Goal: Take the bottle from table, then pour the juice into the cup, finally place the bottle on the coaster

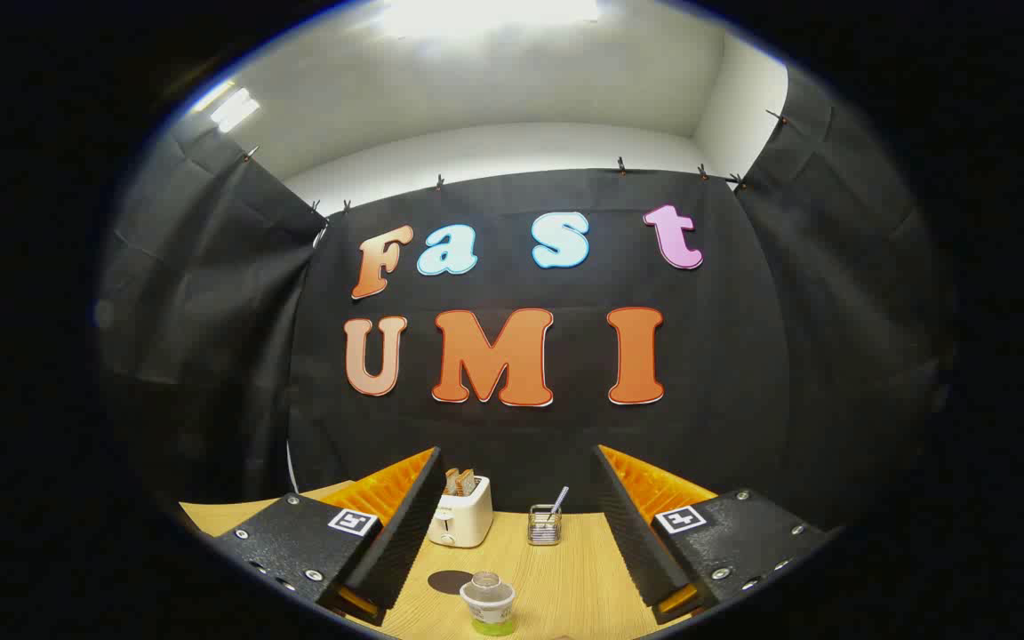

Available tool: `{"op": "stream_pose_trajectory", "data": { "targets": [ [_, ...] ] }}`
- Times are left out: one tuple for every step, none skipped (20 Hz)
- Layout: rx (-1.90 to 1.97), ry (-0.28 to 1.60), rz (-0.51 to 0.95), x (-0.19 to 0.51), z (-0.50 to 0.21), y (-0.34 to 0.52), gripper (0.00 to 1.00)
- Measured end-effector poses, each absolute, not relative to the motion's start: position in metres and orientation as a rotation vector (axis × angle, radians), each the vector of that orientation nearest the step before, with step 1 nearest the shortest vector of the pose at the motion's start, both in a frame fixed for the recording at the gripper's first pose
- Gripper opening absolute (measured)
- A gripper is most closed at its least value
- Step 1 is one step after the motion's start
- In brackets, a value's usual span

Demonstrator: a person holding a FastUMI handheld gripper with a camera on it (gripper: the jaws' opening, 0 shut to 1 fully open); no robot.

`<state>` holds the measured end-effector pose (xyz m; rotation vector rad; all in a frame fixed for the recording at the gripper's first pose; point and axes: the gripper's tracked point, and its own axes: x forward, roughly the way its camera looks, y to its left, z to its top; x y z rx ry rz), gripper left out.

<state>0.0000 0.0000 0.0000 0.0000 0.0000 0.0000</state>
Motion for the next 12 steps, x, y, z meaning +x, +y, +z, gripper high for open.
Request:
{"op": "stream_pose_trajectory", "data": {
  "targets": [
    [0.001,0.0,0.002,0.0,-0.0005,-0.0003,0.98],
    [0.001,0.0,0.002,0.0,0.0,0.0001,0.98],
    [0.001,0.001,0.001,0.0004,-0.0008,-0.0003,0.98],
    [0.002,0.003,0.0,0.001,-0.0015,-0.0009,0.98],
    [0.003,0.004,-0.002,0.0023,-0.0012,-0.001,0.98],
    [0.005,0.004,-0.002,0.0,-0.001,-0.0017,0.98],
    [0.006,0.002,-0.002,0.0,-0.0006,-0.0022,0.98],
    [0.007,0.001,-0.002,-0.0005,0.0004,-0.0021,0.98],
    [0.007,-0.001,-0.001,0.0,0.0005,-0.0014,0.98],
    [0.005,-0.003,-0.002,0.0002,0.0003,-0.0033,0.98],
    [0.004,-0.001,-0.006,0.0004,-0.0003,-0.0052,0.98],
    [0.005,0.001,-0.01,0.0009,-0.0013,-0.0065,0.98]
  ]
}}
